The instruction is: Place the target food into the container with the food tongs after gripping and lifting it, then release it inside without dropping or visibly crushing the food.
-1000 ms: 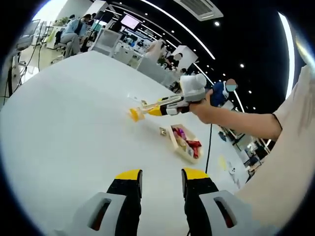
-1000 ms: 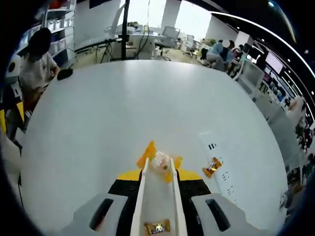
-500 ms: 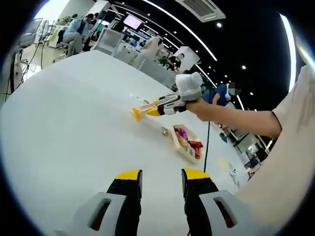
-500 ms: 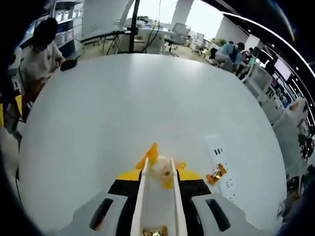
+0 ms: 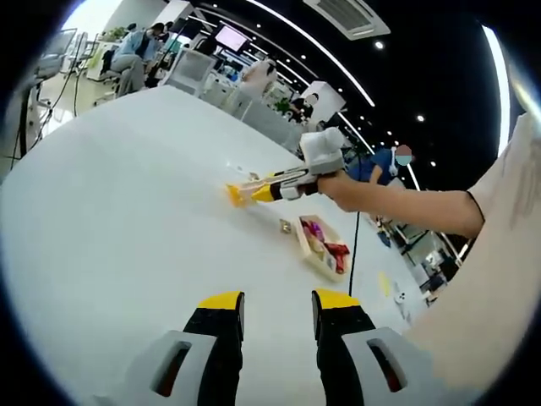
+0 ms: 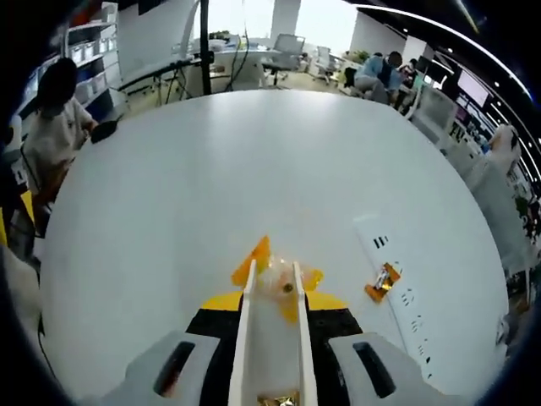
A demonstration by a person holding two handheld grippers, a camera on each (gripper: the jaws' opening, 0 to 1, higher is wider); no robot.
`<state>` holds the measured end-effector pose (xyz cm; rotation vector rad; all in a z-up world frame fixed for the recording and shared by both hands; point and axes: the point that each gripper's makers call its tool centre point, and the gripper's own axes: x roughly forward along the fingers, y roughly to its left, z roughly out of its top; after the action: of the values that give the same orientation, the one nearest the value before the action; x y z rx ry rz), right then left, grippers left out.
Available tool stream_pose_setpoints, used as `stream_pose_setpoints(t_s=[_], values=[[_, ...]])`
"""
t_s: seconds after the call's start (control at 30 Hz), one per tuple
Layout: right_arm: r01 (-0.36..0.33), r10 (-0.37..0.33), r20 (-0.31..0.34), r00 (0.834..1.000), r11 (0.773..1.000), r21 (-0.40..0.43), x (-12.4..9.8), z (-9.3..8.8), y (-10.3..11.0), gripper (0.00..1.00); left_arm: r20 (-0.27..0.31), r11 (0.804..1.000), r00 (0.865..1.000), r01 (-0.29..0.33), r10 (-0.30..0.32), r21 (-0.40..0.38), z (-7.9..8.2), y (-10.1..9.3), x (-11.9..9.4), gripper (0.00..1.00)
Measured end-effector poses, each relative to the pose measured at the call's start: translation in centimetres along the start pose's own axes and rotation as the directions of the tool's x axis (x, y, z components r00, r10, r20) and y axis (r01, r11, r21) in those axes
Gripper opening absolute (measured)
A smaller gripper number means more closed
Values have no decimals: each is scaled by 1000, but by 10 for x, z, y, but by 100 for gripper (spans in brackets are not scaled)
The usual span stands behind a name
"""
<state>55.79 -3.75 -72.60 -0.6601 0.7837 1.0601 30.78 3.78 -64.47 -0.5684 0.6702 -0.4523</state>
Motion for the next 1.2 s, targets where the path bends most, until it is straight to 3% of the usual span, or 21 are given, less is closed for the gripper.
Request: stream_pose_setpoints(t_s=[0.5, 1.2], values=[[18, -18, -4, 1000, 997, 69, -15, -16, 16, 24, 9, 1000, 1000, 7, -7, 6, -3, -5, -6, 31], [60, -57, -23, 998, 984, 168, -46, -54, 70, 24, 14, 998, 998, 53, -54, 42, -8, -18, -18, 31]])
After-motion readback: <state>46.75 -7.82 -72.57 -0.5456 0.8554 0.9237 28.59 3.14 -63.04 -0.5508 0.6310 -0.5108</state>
